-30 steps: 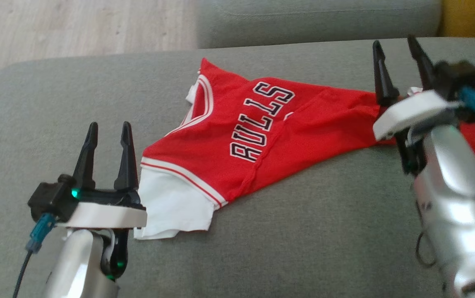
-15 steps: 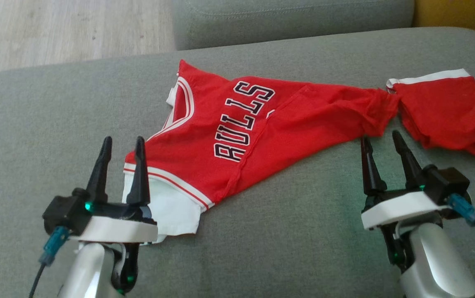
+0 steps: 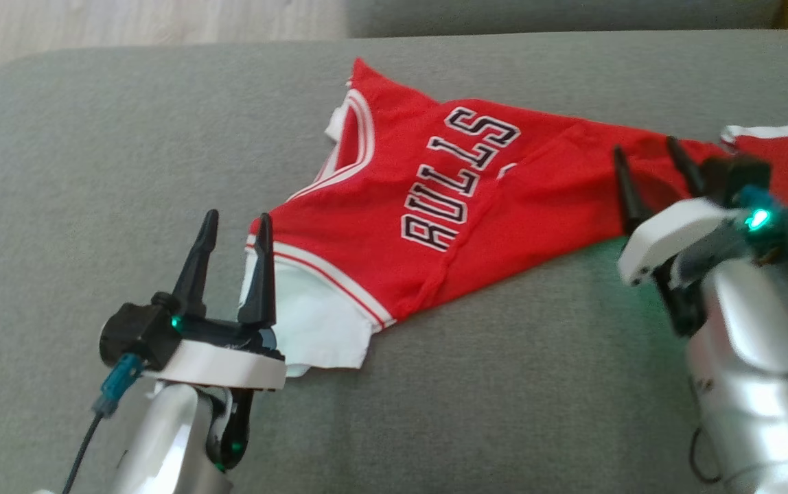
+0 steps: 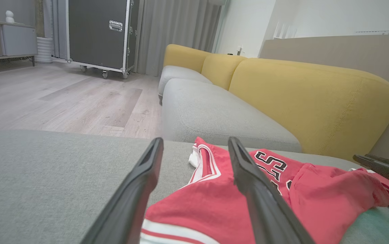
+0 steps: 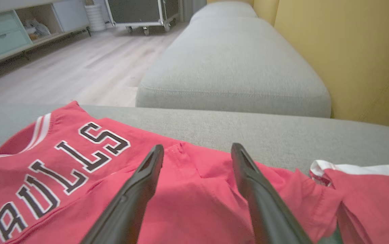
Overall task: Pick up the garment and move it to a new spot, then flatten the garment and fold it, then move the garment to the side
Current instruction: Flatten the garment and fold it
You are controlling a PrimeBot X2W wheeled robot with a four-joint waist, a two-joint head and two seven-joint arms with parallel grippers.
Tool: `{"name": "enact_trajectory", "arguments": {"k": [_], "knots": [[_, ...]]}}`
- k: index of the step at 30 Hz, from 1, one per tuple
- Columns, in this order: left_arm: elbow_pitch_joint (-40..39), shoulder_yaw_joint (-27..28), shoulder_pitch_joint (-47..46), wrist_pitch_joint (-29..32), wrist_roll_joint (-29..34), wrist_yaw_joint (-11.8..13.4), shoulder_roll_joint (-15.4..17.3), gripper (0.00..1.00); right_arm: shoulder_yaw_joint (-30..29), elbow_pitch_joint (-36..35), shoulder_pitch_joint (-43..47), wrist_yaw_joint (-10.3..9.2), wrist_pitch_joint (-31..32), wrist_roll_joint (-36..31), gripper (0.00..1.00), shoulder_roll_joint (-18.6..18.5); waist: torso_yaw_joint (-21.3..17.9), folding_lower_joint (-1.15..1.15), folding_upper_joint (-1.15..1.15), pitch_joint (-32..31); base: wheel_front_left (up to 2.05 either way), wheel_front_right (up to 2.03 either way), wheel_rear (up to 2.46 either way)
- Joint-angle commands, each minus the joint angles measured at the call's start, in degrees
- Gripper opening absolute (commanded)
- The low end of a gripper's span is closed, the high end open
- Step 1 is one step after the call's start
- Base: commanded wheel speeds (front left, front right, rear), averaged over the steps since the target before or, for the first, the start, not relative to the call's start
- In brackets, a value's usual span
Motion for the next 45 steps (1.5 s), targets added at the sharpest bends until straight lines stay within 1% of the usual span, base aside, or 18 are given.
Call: {"name": "enact_trajectory", "arguments": {"k": [1, 5, 10, 12, 15, 16, 17, 18, 21, 26, 27, 31, 37, 42, 43, 44, 45], "knots": [[-1.25, 1.11, -2.46, -0.53, -0.41, -0.32, 0.21, 1.0, 0.0, 1.31, -3.73, -0.05, 1.76, -0.32, 1.0, -0.87, 1.6, -0.01, 0.0, 0.84, 0.0, 0.0, 0.0], [-0.84, 0.39, -2.64, -0.53, -0.74, -0.33, 0.1, 1.0, -1.47, 8.73, -7.97, -0.05, 5.48, -1.01, 1.0, -2.32, 2.81, -0.01, 0.0, 0.91, 0.0, 0.0, 0.0], [-0.49, 0.23, -2.41, -0.53, -0.98, -0.33, 0.16, 1.0, 0.37, 16.49, -10.28, -0.05, 10.0, -1.14, 1.0, -2.55, 3.14, -0.01, 0.0, 0.58, 0.0, 0.0, 0.0], [-0.39, 0.39, -2.44, -0.53, -1.02, -0.33, 0.19, 1.0, 1.88, 18.03, -10.72, -0.05, 10.25, -0.61, 1.0, -2.42, 2.94, -0.01, 0.0, 0.61, 0.0, 0.0, 0.0], [-0.3, 0.47, -2.71, -0.53, -0.99, -0.33, 0.13, 1.0, 4.25, 19.03, -11.28, -0.05, 8.65, 0.76, 1.0, -2.38, 2.5, -0.01, 0.0, 0.74, 0.0, 0.0, 0.0], [-0.31, 0.53, -2.77, -0.53, -0.99, -0.33, 0.12, 1.0, 5.06, 19.22, -11.44, -0.05, 7.94, 1.48, 0.69, -2.34, 2.28, -0.01, 0.0, 0.76, 0.0, 0.0, 0.0], [-0.34, 0.59, -2.79, -0.53, -0.97, -0.33, 0.1, 1.0, 5.93, 19.31, -11.64, -0.05, 7.09, 2.06, 0.22, -2.41, 2.03, -0.01, 0.0, 0.75, 0.0, 0.0, 0.0], [-0.37, 0.66, -2.76, -0.53, -0.94, -0.34, 0.11, 1.0, 6.92, 19.32, -11.81, -0.05, 6.13, 2.41, 0.0, -2.59, 1.78, -0.01, 0.0, 0.7, 0.0, 0.0, 0.0], [-0.39, 0.83, -2.7, -0.53, -0.89, -0.34, 0.15, 1.0, 8.83, 19.23, -12.07, -0.05, 4.17, 3.26, 0.0, -2.88, 1.2, -0.01, 0.0, 0.59, 0.0, 0.0, 0.0], [-0.44, 1.55, -2.51, -0.53, -0.89, -0.34, 0.31, 1.0, 12.92, 17.65, -11.86, -0.05, -1.81, 5.28, 0.0, -3.96, -0.66, -0.01, 0.0, -0.4, 0.0, 0.0, 0.0], [-0.53, 1.99, -2.19, -0.54, -0.92, -0.34, 0.34, 1.0, 13.99, 16.52, -11.01, -0.05, -4.32, 6.08, 0.0, -4.4, -1.57, -0.01, 0.0, -1.14, 0.0, 0.0, 0.0], [-0.83, 2.9, -1.36, -0.54, -0.86, -0.34, 0.4, 1.0, 16.2, 13.83, -7.73, -0.05, -7.59, 6.88, 0.0, -5.61, -3.45, -0.01, 0.0, -2.74, 0.0, 0.0, 0.0], [-1.57, 4.5, 0.18, -0.54, -0.65, -0.34, 0.56, 1.0, 15.93, 7.74, -0.73, -0.05, -9.62, 5.05, 0.0, -7.33, -6.4, -0.01, 0.0, -4.78, 0.0, 0.0, 0.0], [-2.1, 4.98, 0.91, -0.54, -0.41, -0.34, 0.57, 1.0, 14.0, 3.39, 6.54, -0.05, -7.97, 1.42, 0.0, -7.61, -8.05, -0.01, 0.0, -5.57, 0.0, 0.0, 0.0], [-2.1, 5.0, 1.03, -0.54, -0.36, -0.34, 0.58, 1.0, 13.22, 2.67, 7.89, -0.05, -7.21, 0.96, 0.2, -7.46, -8.29, -0.01, 0.0, -5.72, 0.0, 0.0, 0.0], [-2.07, 5.05, 1.14, -0.54, -0.32, -0.34, 0.59, 1.0, 12.36, 2.19, 9.23, -0.05, -6.08, 0.38, 0.49, -7.35, -8.52, -0.01, 0.0, -5.88, 0.0, 0.0, 0.0], [-2.02, 5.05, 1.23, -0.54, -0.28, -0.34, 0.59, 1.0, 11.69, 1.77, 10.51, -0.05, -4.75, -0.32, 1.0, -7.26, -8.66, -0.01, 0.0, -6.02, 0.0, 0.0, 0.0]]}}
